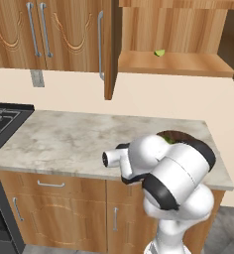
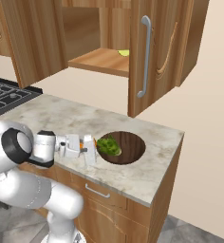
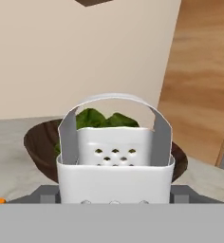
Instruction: Pick the cheese from the fridge and the cheese grater from the cabinet and place them next to the salad bowl.
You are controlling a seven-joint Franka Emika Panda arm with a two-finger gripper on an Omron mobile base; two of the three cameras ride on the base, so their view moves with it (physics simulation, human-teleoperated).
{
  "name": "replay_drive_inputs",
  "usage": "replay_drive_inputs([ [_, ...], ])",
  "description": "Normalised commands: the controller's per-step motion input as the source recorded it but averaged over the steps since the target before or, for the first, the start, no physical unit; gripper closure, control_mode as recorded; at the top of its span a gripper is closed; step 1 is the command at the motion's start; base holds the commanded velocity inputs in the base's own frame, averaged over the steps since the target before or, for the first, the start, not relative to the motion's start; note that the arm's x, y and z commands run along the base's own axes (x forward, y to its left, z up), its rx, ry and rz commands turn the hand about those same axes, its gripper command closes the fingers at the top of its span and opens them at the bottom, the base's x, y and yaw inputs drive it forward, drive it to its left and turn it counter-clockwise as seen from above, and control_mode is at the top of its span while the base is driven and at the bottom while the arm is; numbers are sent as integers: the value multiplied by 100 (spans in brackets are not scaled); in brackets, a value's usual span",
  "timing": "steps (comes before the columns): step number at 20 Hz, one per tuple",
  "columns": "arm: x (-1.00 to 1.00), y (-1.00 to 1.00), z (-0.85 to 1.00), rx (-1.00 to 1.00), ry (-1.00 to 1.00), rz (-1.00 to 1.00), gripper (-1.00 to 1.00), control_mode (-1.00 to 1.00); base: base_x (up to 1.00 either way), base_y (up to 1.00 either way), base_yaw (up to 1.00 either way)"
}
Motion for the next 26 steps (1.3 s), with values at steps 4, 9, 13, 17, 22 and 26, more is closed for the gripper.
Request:
replay_drive_inputs([
  [4,-10,0,0,0,0,0,-100,-100,0,0,0],
  [9,-26,0,0,0,0,-3,-100,-100,0,0,0],
  [13,-19,0,0,0,0,-4,-100,-100,0,0,0],
  [17,-9,28,15,0,-3,-3,-100,-100,0,0,0],
  [22,-2,58,6,0,0,0,-100,-100,0,0,0],
  [26,-40,20,46,8,6,0,-100,-100,0,0,0],
])
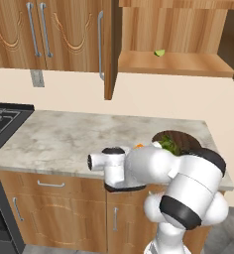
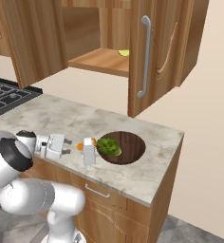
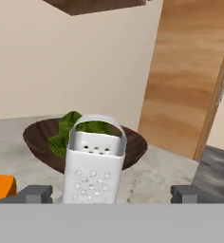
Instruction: Pick the cheese from the fridge and the cheese grater from the cabinet and place them next to the salad bowl.
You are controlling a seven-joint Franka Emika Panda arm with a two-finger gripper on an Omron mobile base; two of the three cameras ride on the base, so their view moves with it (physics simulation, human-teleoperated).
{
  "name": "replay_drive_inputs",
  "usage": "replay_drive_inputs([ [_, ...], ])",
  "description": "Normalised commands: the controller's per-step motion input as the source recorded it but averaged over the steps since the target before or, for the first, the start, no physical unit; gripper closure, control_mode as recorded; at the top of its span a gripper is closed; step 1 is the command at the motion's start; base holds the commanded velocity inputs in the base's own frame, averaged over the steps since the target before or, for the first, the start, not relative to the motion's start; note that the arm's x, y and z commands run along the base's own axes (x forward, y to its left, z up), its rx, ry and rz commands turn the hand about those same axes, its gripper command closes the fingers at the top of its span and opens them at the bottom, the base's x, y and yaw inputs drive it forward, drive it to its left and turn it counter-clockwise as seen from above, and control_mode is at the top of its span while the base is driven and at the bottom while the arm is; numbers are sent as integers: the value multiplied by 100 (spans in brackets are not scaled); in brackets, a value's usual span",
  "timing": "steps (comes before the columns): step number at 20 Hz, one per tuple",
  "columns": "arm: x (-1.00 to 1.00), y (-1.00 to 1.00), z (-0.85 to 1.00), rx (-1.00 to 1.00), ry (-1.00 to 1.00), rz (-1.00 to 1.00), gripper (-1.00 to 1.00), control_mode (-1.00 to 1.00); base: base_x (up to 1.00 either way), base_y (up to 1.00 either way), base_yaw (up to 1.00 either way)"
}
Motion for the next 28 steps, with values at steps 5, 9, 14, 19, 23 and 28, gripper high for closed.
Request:
replay_drive_inputs([
  [5,-59,8,63,30,3,0,-100,-100,0,0,0],
  [9,-75,13,4,36,-8,10,-100,-100,0,0,0],
  [14,-77,11,19,39,-6,12,-100,-100,0,0,0],
  [19,-30,-25,56,36,11,3,-100,-100,0,0,0],
  [23,3,-68,3,45,26,-3,-100,-100,0,0,0],
  [28,34,-51,16,50,36,-1,-100,-100,0,0,0],
])
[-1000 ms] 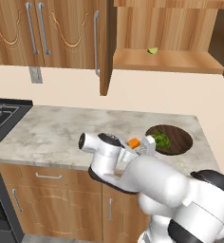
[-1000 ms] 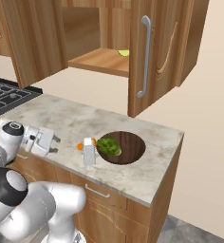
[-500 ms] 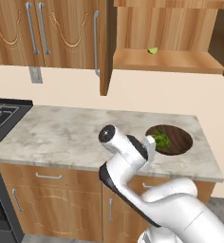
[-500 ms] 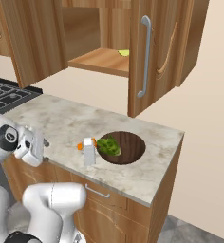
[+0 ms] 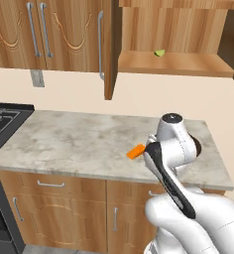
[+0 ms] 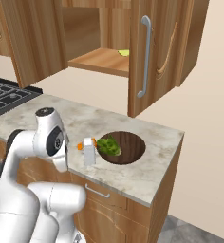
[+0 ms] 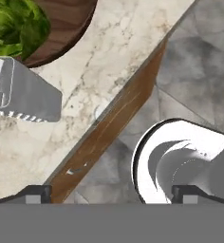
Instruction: Pick the cheese from the fridge and the cheese grater from the cabinet and place them next to the salad bowl.
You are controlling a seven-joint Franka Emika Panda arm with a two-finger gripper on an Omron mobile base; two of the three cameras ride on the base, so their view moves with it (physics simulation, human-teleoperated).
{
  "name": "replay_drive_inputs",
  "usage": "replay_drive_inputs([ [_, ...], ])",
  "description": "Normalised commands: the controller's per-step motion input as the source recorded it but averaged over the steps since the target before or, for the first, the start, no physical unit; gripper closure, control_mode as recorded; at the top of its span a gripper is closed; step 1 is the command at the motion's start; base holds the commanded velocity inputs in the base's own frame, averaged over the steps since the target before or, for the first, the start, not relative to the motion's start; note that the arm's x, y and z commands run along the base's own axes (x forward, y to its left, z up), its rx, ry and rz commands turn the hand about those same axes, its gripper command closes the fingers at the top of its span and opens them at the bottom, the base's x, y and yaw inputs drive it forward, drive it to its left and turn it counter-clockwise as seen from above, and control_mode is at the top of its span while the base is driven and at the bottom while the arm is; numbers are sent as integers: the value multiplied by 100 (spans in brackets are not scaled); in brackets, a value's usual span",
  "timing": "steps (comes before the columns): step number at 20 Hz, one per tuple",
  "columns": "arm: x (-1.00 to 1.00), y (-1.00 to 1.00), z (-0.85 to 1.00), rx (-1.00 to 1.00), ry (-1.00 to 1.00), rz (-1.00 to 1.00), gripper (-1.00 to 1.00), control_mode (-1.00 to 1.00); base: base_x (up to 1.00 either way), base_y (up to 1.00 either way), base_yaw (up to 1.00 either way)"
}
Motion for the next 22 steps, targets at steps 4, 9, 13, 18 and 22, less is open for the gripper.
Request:
replay_drive_inputs([
  [4,22,-47,12,44,17,0,-100,-100,0,0,0],
  [9,2,6,17,-11,-15,7,-100,-100,0,0,0],
  [13,1,-4,34,-19,-28,28,-100,-100,0,0,0],
  [18,-16,21,45,-16,-17,49,-100,-100,0,0,0],
  [22,-32,62,40,-18,-15,51,-100,-100,0,0,0],
])
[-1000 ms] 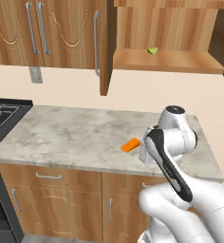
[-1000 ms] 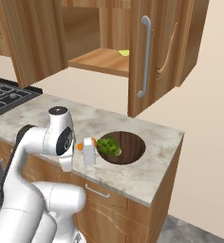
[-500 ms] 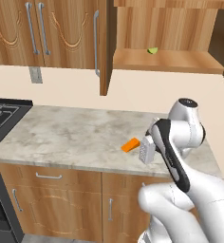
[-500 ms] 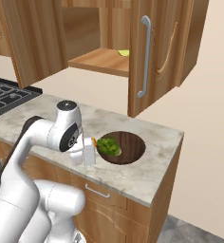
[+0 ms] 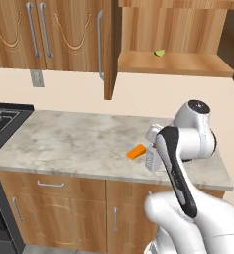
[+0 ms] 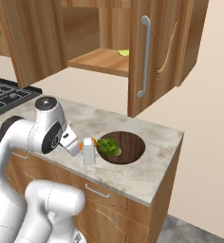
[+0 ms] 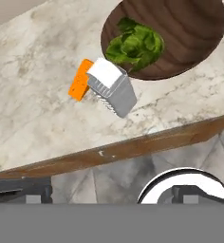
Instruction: Pick the cheese from the fridge and the cheese grater from the cabinet and place them next to the salad bowl.
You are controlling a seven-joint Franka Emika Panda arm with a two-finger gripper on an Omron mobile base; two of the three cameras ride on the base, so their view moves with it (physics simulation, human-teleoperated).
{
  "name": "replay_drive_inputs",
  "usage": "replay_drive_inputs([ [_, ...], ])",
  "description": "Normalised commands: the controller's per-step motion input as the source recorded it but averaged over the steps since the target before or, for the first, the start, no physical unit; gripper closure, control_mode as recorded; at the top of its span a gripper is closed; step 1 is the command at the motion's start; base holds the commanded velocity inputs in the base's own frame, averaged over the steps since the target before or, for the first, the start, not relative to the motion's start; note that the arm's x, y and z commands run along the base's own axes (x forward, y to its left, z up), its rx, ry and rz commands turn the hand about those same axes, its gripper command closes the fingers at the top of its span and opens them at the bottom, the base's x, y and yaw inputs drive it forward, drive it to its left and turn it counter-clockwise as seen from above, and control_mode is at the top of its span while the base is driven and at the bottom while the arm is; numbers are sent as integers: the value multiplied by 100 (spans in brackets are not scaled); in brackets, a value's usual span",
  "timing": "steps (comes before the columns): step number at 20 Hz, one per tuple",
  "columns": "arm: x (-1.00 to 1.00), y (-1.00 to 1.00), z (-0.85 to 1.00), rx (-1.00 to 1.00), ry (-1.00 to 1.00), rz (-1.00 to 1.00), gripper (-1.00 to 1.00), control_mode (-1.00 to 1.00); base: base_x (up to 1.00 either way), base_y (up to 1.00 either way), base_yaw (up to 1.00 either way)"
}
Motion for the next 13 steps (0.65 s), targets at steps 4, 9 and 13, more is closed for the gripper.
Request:
replay_drive_inputs([
  [4,-36,100,0,-12,-4,44,-100,-100,0,0,0],
  [9,-47,100,-21,-25,-5,34,-100,-100,0,0,0],
  [13,-11,100,-27,-9,4,13,-100,-100,0,0,0],
])
